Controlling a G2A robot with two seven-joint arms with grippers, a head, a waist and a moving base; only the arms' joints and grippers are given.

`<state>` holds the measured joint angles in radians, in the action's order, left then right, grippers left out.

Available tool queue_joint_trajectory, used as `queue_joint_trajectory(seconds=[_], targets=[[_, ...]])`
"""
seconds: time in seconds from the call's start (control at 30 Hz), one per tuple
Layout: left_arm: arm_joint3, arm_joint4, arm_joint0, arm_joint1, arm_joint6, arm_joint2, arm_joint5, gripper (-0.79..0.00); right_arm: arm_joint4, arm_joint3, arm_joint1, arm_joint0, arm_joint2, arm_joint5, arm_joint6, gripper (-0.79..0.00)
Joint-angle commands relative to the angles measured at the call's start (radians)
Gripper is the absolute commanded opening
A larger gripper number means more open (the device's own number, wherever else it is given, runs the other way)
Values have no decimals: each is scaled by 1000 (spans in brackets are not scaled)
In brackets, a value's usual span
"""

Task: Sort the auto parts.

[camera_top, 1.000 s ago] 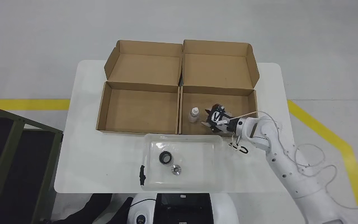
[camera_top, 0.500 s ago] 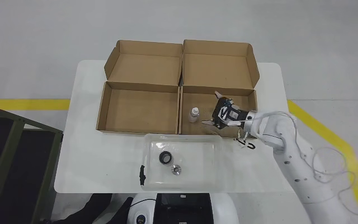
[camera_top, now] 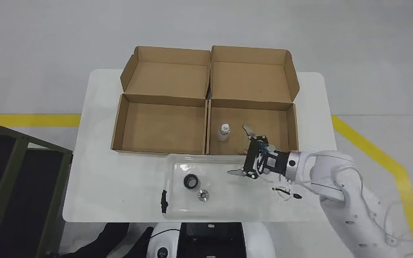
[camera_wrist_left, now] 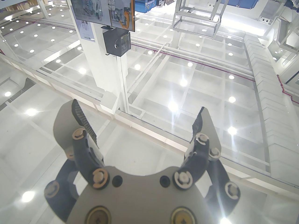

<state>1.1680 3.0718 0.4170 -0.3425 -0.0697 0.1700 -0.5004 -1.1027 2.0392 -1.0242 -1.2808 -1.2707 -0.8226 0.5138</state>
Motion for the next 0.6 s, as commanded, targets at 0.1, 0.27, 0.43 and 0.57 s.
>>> queue_joint_trajectory(seconds=[0.1, 0.27, 0.43, 0.57], targets=[[0, 0, 0, 0, 0, 0, 0, 0, -8, 65, 3, -73, 31, 18, 15, 0], [0, 0, 0, 0, 0, 0, 0, 0, -40, 116, 4, -121, 74, 34, 15, 0], [0, 0, 0, 0, 0, 0, 0, 0, -82, 124, 3, -130, 121, 45, 6, 0], [0, 0, 0, 0, 0, 0, 0, 0, -121, 115, -1, -124, 160, 61, -5, 0]])
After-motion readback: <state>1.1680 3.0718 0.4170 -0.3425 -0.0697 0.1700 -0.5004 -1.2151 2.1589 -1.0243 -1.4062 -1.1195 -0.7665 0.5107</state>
